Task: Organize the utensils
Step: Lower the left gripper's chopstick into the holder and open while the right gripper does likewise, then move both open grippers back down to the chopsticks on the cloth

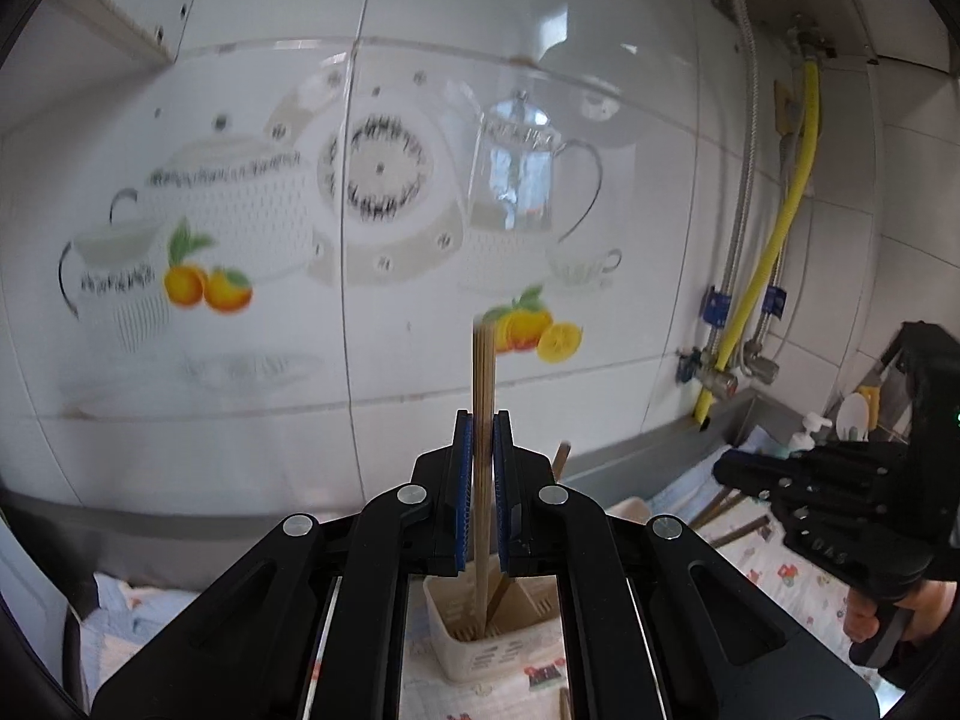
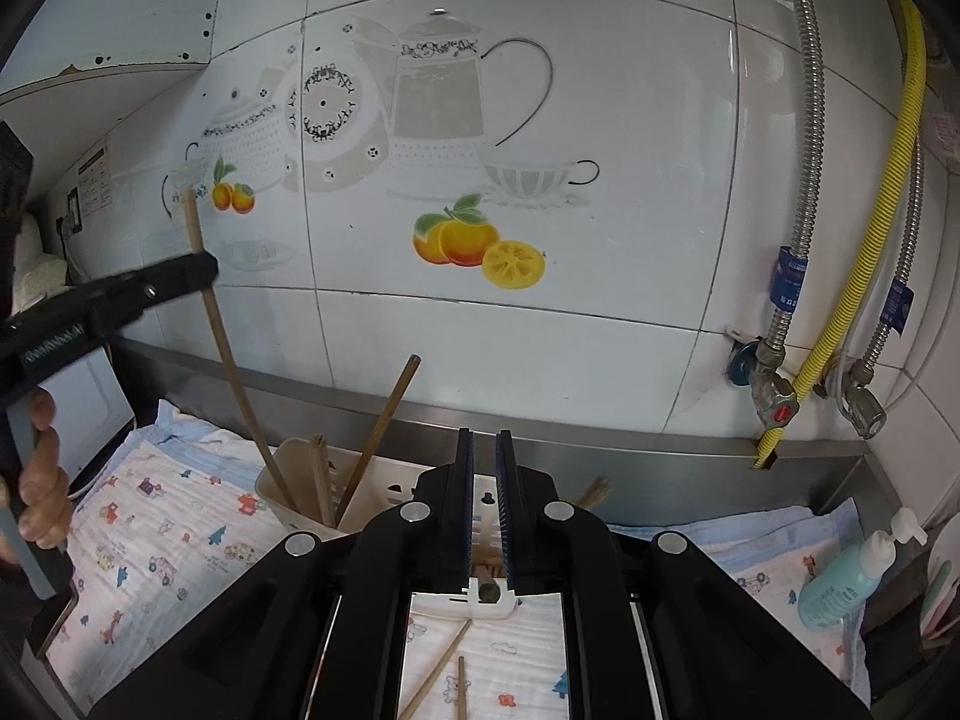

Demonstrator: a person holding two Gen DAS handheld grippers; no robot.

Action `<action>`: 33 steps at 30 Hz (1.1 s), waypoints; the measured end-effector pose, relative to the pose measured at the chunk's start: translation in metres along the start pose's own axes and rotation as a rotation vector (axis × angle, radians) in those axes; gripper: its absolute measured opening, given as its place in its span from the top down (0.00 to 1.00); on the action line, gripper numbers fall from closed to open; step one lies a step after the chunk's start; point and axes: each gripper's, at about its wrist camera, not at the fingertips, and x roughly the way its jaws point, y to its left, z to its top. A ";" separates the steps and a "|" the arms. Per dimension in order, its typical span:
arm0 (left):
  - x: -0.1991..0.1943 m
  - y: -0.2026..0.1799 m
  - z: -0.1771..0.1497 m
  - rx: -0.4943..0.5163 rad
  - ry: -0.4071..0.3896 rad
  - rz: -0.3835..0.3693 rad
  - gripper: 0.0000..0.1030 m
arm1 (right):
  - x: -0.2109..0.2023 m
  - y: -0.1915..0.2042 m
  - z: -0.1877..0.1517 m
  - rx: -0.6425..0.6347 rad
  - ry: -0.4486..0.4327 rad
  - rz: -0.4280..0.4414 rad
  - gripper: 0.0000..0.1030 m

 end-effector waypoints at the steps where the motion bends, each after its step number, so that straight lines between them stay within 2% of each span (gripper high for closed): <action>1: 0.002 0.002 -0.003 -0.008 0.012 -0.003 0.95 | -0.001 0.001 -0.001 -0.001 -0.002 0.000 0.88; 5: 0.001 0.007 -0.009 -0.024 0.025 -0.009 0.91 | -0.009 0.003 -0.006 0.002 -0.012 0.001 0.74; 7: 0.000 0.008 -0.012 -0.029 0.034 -0.007 0.91 | -0.014 0.004 -0.010 0.004 -0.017 -0.002 0.60; 8: -0.001 0.008 -0.013 -0.033 0.037 -0.011 0.90 | -0.016 0.004 -0.013 0.007 -0.020 -0.005 0.58; 10: -0.004 0.008 -0.017 -0.040 0.047 -0.013 0.78 | -0.021 0.005 -0.019 0.015 -0.020 -0.005 0.52; 11: -0.008 0.008 -0.020 -0.042 0.044 -0.006 0.62 | -0.023 0.005 -0.021 0.019 -0.019 -0.003 0.49; 12: -0.012 0.008 -0.022 -0.043 0.037 -0.004 0.59 | -0.027 0.005 -0.027 0.025 -0.020 -0.002 0.45; 14: -0.019 0.007 -0.027 -0.039 0.038 -0.005 0.59 | -0.032 0.006 -0.034 0.030 -0.017 -0.002 0.44; 16: -0.026 0.006 -0.032 -0.042 0.044 -0.006 0.56 | -0.036 0.007 -0.044 0.040 -0.010 -0.002 0.35; 18: -0.034 0.007 -0.038 -0.049 0.043 0.002 0.46 | -0.040 0.008 -0.053 0.044 -0.004 -0.004 0.34; 24: -0.062 0.011 -0.067 -0.078 0.048 0.020 0.28 | -0.054 0.017 -0.091 0.032 0.022 -0.028 0.20; 29: -0.078 0.008 -0.103 -0.068 0.088 0.059 0.22 | -0.061 0.024 -0.124 0.037 0.056 -0.027 0.17; 33: -0.085 0.005 -0.135 -0.047 0.141 0.070 0.21 | -0.066 0.030 -0.149 0.038 0.084 -0.028 0.16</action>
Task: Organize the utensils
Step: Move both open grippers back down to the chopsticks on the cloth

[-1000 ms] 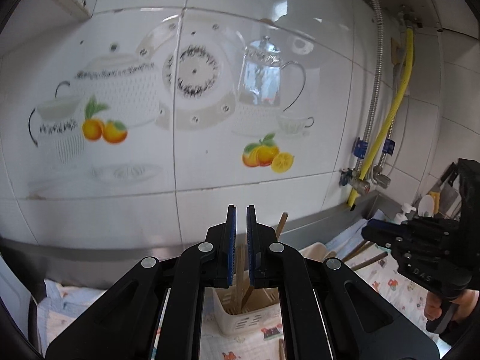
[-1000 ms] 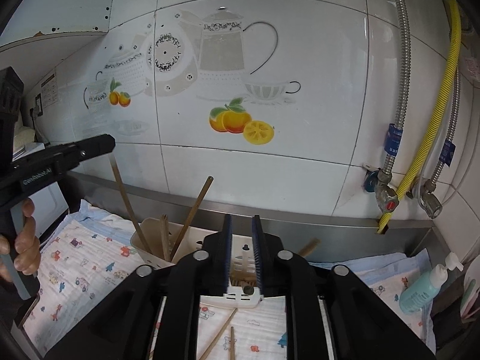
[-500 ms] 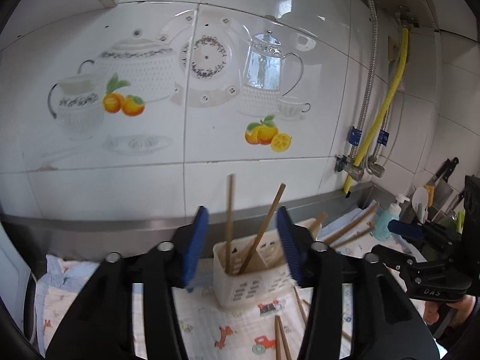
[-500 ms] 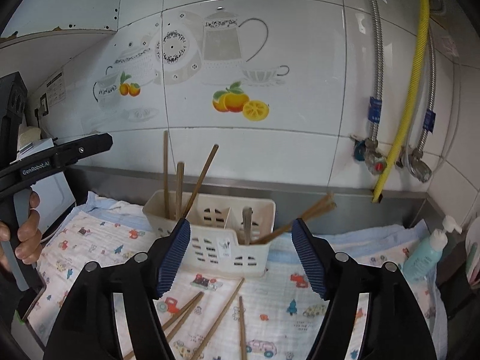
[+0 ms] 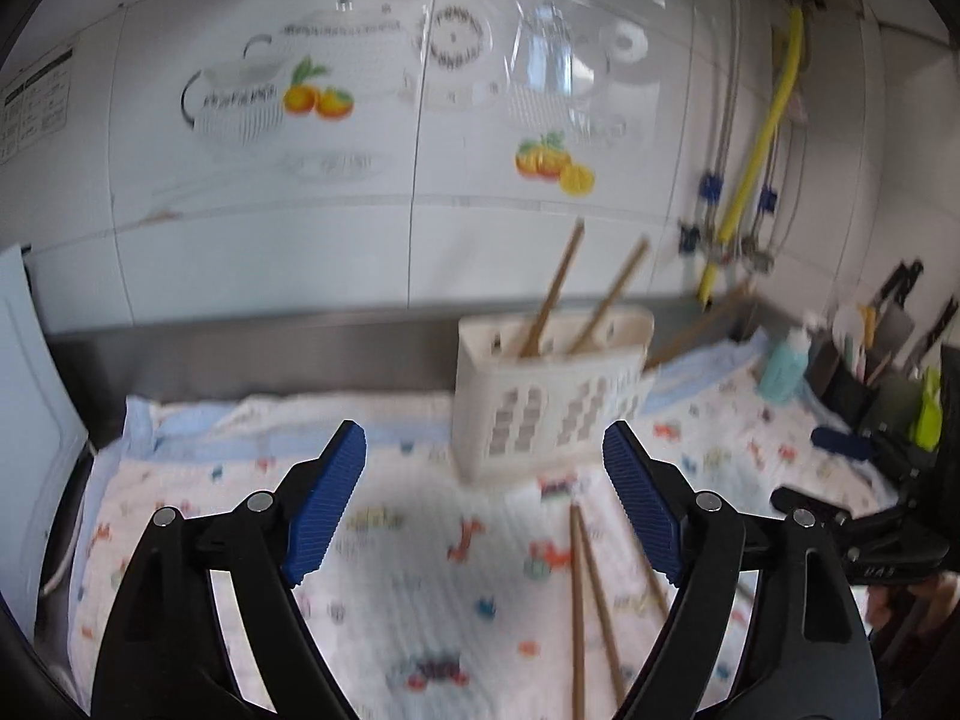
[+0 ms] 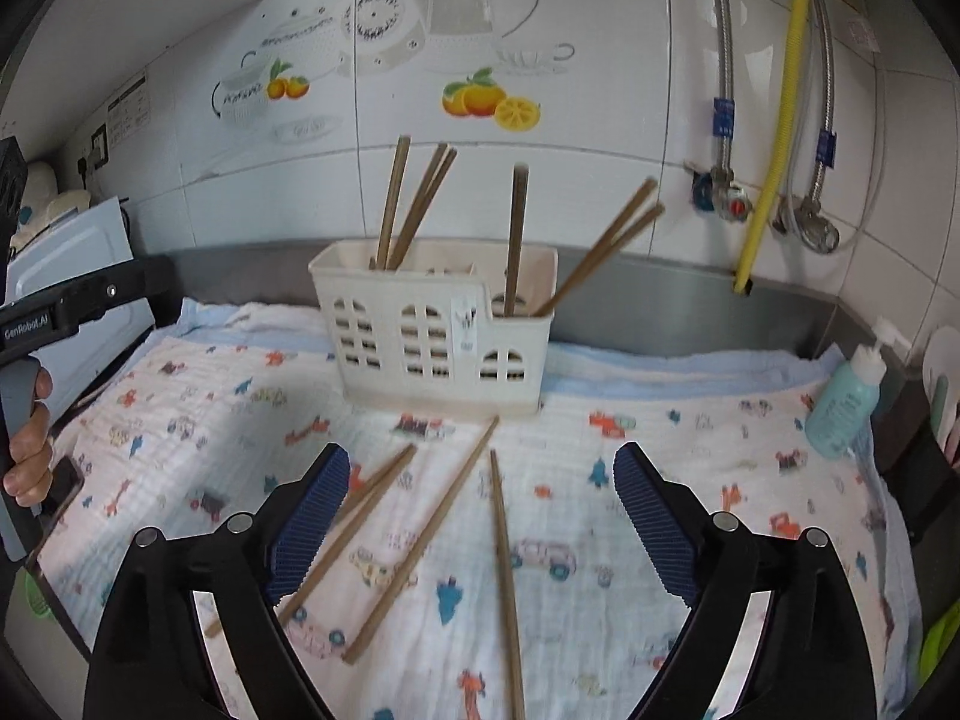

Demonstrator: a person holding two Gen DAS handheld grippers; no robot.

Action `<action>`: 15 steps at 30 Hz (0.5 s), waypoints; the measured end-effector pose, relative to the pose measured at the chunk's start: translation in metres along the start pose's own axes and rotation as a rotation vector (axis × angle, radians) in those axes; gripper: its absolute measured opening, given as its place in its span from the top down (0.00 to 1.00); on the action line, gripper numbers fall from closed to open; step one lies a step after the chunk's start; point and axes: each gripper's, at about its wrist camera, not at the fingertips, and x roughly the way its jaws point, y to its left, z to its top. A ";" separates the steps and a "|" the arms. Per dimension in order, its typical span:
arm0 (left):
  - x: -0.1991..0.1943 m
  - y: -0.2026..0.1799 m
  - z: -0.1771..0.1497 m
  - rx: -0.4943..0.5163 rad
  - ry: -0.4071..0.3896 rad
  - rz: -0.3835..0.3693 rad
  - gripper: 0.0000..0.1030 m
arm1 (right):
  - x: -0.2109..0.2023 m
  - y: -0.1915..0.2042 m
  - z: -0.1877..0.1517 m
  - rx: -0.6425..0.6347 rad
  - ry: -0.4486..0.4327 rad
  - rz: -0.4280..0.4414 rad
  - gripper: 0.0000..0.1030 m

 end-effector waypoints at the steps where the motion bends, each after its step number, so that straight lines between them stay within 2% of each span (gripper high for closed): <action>1: -0.001 -0.001 -0.006 0.003 0.008 0.005 0.21 | -0.001 0.001 -0.007 0.004 0.006 -0.002 0.15; 15: 0.005 -0.007 -0.103 -0.048 0.191 -0.020 0.21 | -0.008 -0.010 -0.074 0.108 0.087 -0.009 0.14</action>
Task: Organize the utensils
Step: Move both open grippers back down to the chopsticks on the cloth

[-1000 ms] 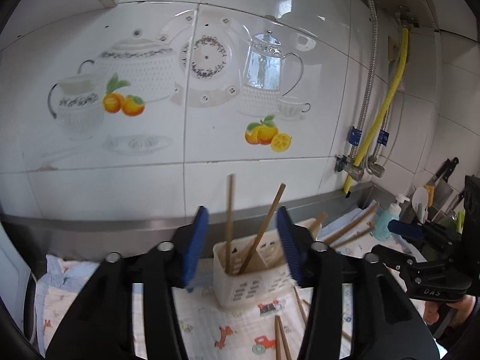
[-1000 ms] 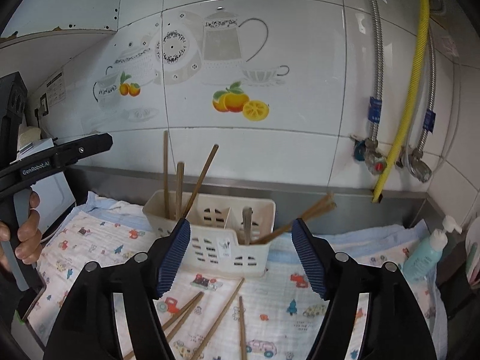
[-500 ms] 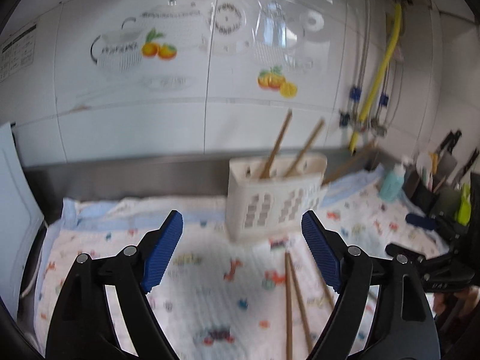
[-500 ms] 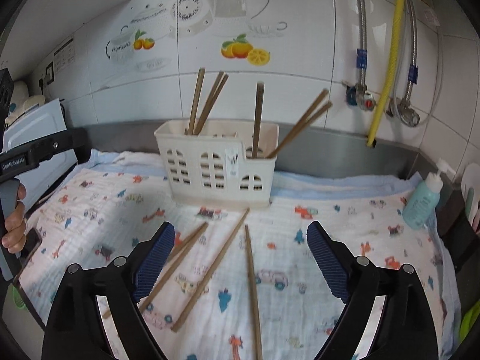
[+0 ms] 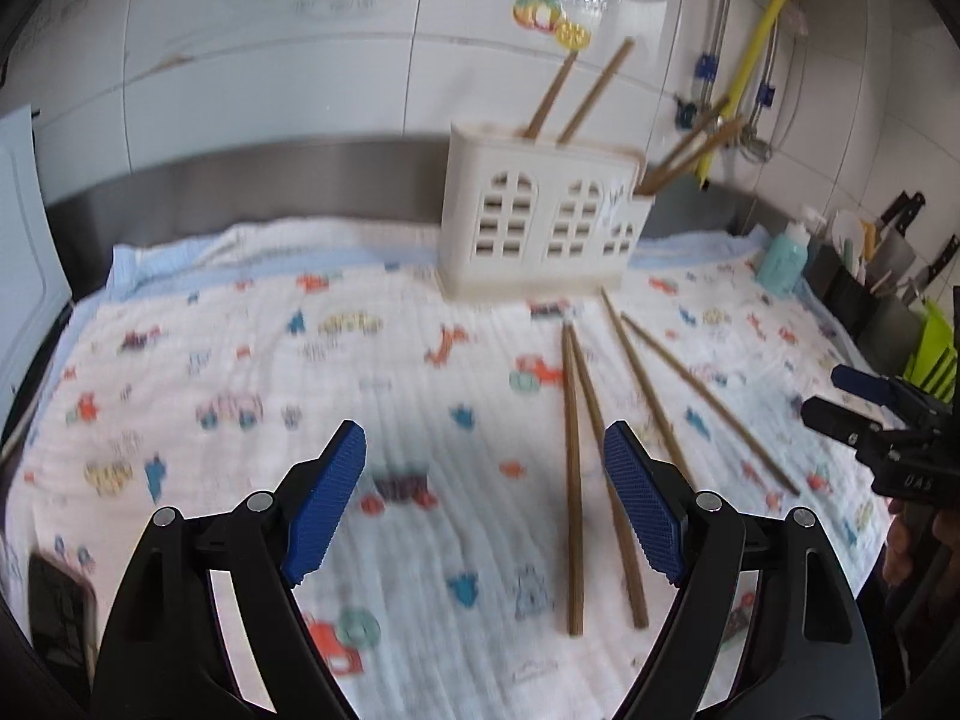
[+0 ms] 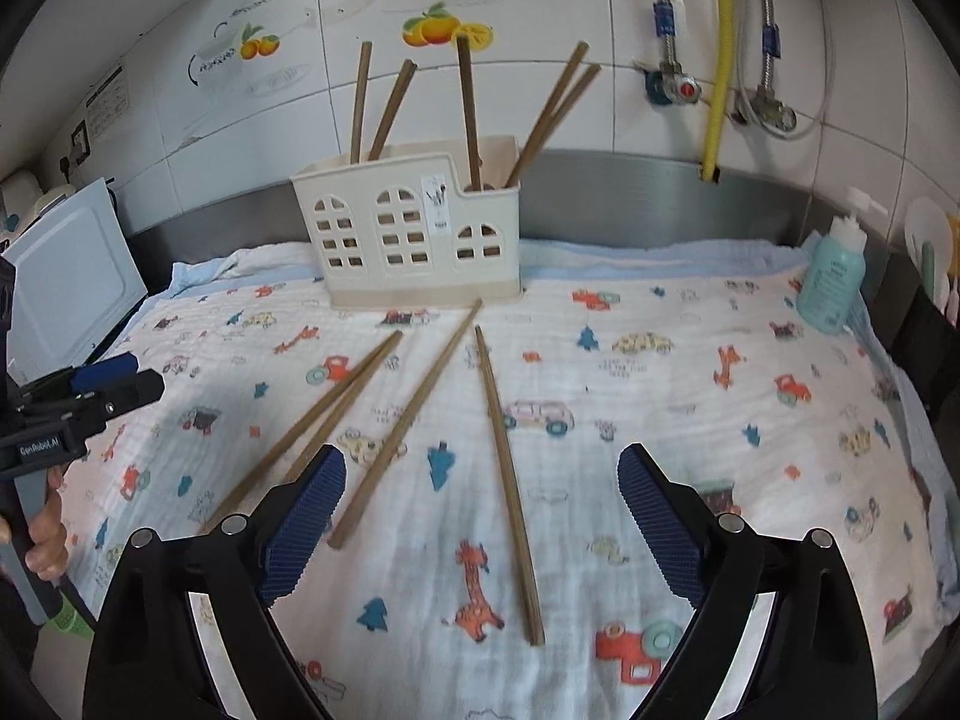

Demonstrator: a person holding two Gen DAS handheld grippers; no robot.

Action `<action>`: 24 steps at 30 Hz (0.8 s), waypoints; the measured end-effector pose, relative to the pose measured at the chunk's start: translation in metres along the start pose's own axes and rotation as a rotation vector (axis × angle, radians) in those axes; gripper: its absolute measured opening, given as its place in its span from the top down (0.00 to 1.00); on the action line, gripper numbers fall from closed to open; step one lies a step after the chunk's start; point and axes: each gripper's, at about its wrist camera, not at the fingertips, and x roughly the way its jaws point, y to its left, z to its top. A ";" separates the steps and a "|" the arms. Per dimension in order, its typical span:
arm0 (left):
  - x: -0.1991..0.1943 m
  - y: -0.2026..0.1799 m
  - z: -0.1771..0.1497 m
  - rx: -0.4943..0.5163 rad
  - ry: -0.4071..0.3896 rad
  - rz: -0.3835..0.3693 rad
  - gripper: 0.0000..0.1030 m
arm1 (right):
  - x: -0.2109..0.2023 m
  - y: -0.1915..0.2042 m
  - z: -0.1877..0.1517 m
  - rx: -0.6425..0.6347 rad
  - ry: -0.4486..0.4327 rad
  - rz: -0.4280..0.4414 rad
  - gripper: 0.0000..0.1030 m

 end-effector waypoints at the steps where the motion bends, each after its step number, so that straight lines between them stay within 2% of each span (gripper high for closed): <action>1: 0.001 0.000 -0.003 -0.003 0.011 -0.004 0.21 | 0.000 -0.001 -0.004 0.005 0.007 -0.004 0.13; 13: 0.025 -0.010 -0.045 0.006 0.129 0.021 0.21 | 0.004 -0.011 -0.037 0.051 0.059 -0.007 0.14; 24: 0.038 -0.019 -0.054 0.049 0.171 0.076 0.23 | 0.009 -0.018 -0.050 0.077 0.086 -0.006 0.14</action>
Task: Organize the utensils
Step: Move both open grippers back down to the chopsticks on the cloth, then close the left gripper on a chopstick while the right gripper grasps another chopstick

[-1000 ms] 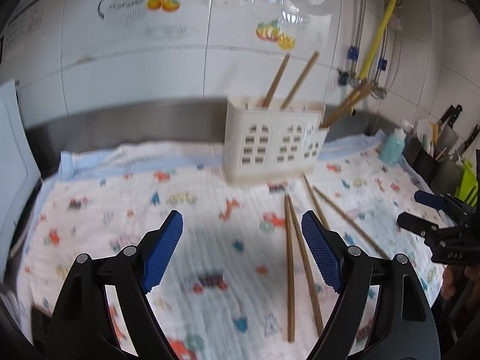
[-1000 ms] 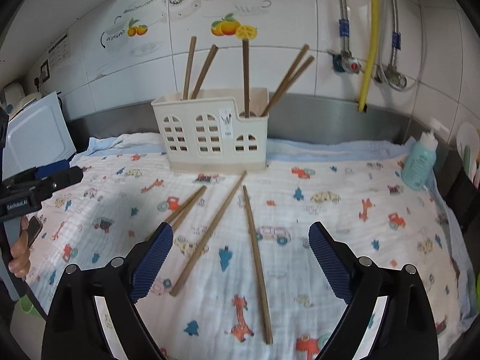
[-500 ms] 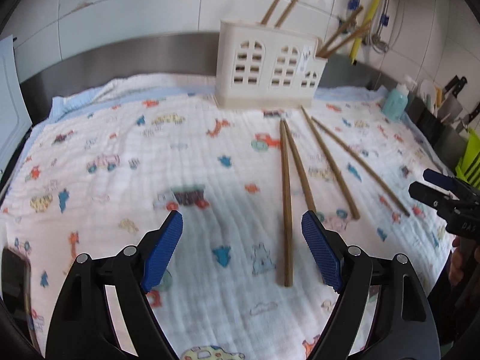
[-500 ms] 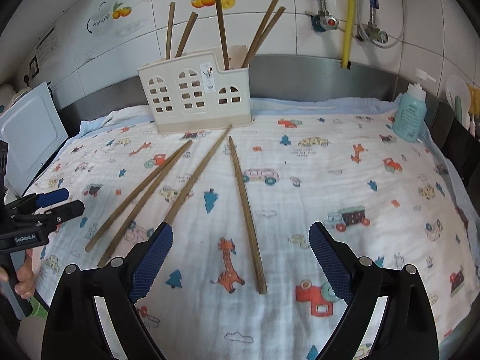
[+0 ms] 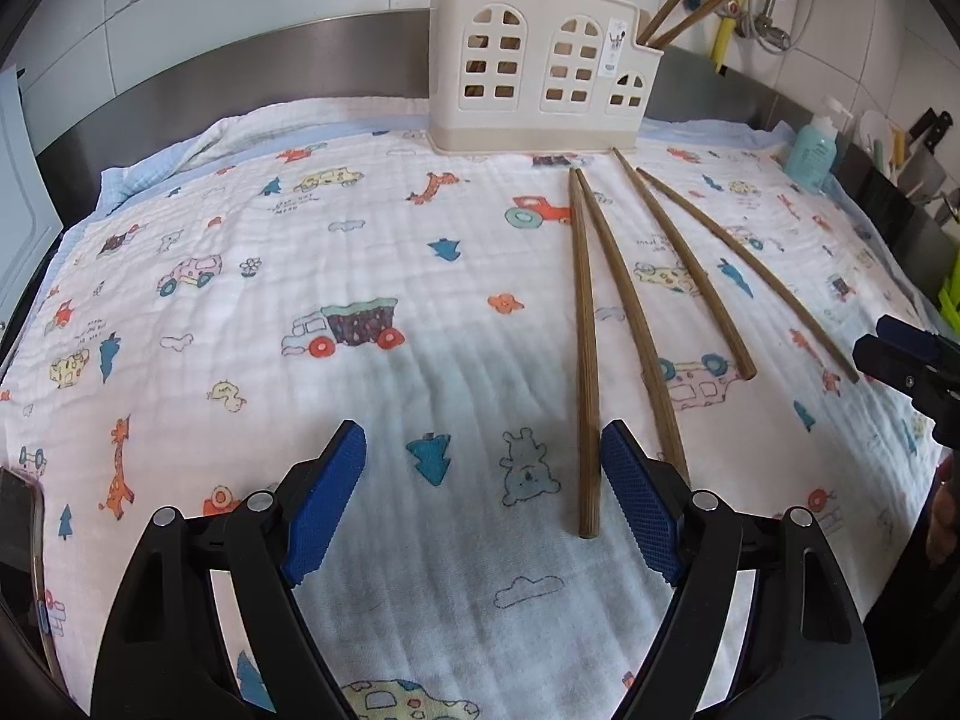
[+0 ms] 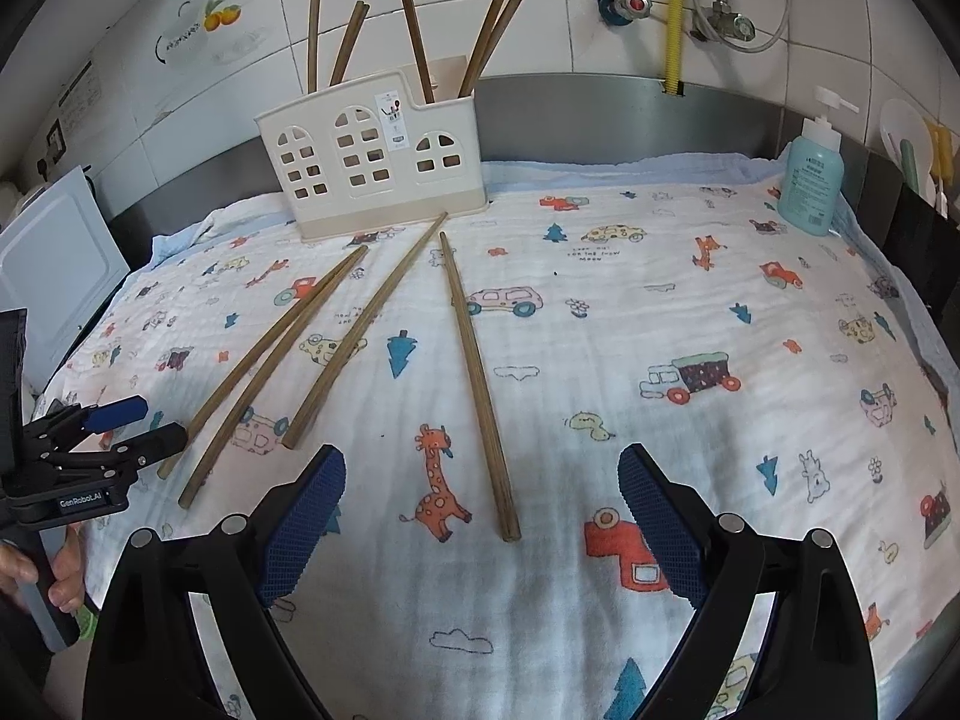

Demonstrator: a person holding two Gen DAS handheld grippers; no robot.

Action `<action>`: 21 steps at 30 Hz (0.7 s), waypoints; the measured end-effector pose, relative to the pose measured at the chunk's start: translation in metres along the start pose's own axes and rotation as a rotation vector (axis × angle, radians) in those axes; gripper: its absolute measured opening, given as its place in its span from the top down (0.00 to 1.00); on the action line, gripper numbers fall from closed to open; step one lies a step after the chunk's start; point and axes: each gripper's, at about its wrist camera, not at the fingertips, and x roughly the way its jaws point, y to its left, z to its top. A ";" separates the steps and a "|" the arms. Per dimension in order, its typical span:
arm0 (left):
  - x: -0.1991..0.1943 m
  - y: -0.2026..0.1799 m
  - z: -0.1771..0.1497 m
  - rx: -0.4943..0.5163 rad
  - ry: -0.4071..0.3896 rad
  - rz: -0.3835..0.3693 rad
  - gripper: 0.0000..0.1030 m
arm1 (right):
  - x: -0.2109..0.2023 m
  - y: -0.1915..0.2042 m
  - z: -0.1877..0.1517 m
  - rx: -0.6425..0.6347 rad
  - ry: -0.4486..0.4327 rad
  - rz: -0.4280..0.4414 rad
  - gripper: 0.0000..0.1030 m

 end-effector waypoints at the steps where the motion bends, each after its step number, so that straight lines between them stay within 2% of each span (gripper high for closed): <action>1: 0.000 -0.001 0.000 0.005 -0.002 0.007 0.23 | 0.000 0.000 0.000 -0.001 0.001 -0.001 0.13; 6: -0.001 -0.006 0.002 0.026 -0.014 0.030 0.24 | 0.003 0.002 -0.003 -0.009 0.012 0.000 0.14; 8: 0.001 -0.007 0.002 0.031 -0.009 0.031 0.33 | 0.005 0.003 -0.004 -0.014 0.017 -0.001 0.14; 10: 0.002 -0.008 0.002 0.032 -0.006 0.028 0.36 | 0.006 0.004 -0.005 -0.017 0.022 0.000 0.14; 13: 0.001 -0.007 0.003 0.026 -0.013 0.025 0.48 | 0.008 0.004 -0.006 -0.020 0.026 0.000 0.14; 17: 0.001 -0.006 0.006 0.017 -0.017 0.010 0.64 | 0.011 0.003 -0.007 -0.013 0.040 0.007 0.24; 21: 0.001 -0.008 0.006 0.024 -0.025 -0.015 0.73 | 0.013 0.002 -0.008 -0.002 0.050 0.018 0.34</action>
